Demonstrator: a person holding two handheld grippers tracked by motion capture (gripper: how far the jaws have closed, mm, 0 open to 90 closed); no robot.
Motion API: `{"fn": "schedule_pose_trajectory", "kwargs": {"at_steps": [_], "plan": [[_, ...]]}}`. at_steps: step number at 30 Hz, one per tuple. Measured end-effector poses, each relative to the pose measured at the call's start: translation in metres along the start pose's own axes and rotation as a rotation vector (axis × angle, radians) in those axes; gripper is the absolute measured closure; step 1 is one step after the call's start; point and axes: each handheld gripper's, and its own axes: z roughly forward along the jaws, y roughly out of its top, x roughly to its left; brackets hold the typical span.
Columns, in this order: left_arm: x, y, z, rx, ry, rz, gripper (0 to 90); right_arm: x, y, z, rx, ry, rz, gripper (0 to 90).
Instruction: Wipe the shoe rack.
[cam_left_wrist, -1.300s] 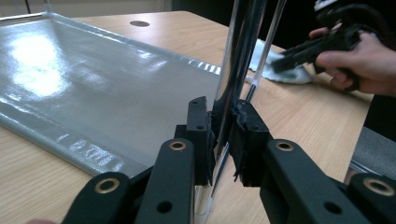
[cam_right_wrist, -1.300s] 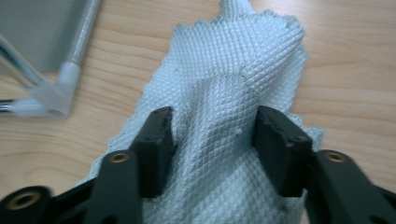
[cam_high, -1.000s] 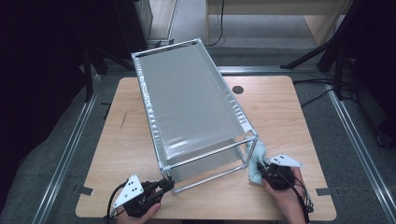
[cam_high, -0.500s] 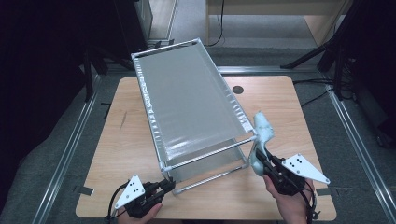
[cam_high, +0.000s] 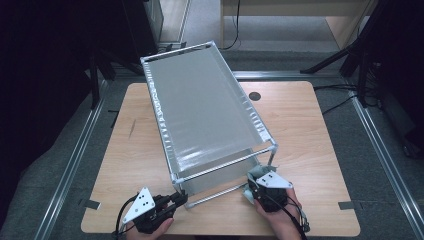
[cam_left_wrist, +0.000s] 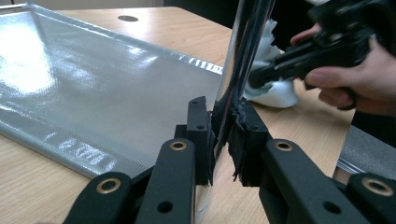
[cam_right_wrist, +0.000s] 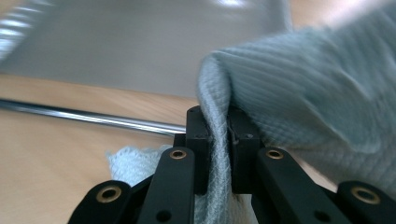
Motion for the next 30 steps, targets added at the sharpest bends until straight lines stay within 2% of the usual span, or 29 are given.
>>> {"fn": "schedule_pose_trajectory", "kwargs": {"at_steps": [2,3,7,10,14,16,17,20,24,26,27,28,30], "plan": [[-0.001,0.0,0.0,0.001,0.005,0.005,79.5,-0.003,-0.001,0.0,-0.011,-0.027,0.018,81.1],[-0.001,0.0,0.0,0.002,0.006,0.006,79.5,-0.002,0.001,-0.002,-0.025,-0.057,0.011,81.1],[-0.001,0.0,0.0,0.002,0.005,0.005,79.6,-0.001,0.013,-0.018,-0.126,-0.102,0.0,81.2],[-0.001,0.0,0.0,0.003,0.007,0.006,79.6,-0.002,0.027,-0.04,-0.249,-0.132,-0.003,81.2],[-0.001,0.0,0.0,0.003,0.007,0.006,79.6,-0.004,0.039,-0.068,-0.41,-0.169,-0.036,81.1],[-0.001,0.0,0.001,0.003,0.005,0.006,79.6,-0.005,0.04,-0.075,-0.442,-0.188,-0.043,81.1],[-0.001,0.0,0.001,0.003,0.005,0.005,79.6,-0.006,0.039,-0.076,-0.445,-0.183,-0.043,81.1],[-0.001,0.0,0.0,0.004,0.007,0.007,79.6,-0.009,0.032,-0.066,-0.381,-0.159,-0.046,81.2],[-0.001,0.0,0.0,0.005,0.009,0.007,79.6,-0.01,0.011,-0.032,-0.203,-0.124,-0.048,81.1],[-0.001,0.0,0.0,0.004,0.012,0.012,79.7,-0.01,0.003,-0.018,-0.145,-0.138,-0.075,81.1],[-0.002,0.0,0.0,0.005,0.012,0.014,79.7,-0.011,0.0,-0.012,-0.117,-0.131,-0.072,80.9],[-0.002,0.0,0.0,0.005,0.013,0.015,79.8,-0.012,-0.001,-0.007,-0.096,-0.118,-0.063,80.9],[-0.001,0.0,0.0,0.005,0.011,0.017,79.9,-0.012,-0.001,-0.005,-0.09,-0.101,-0.033,80.9]]}}
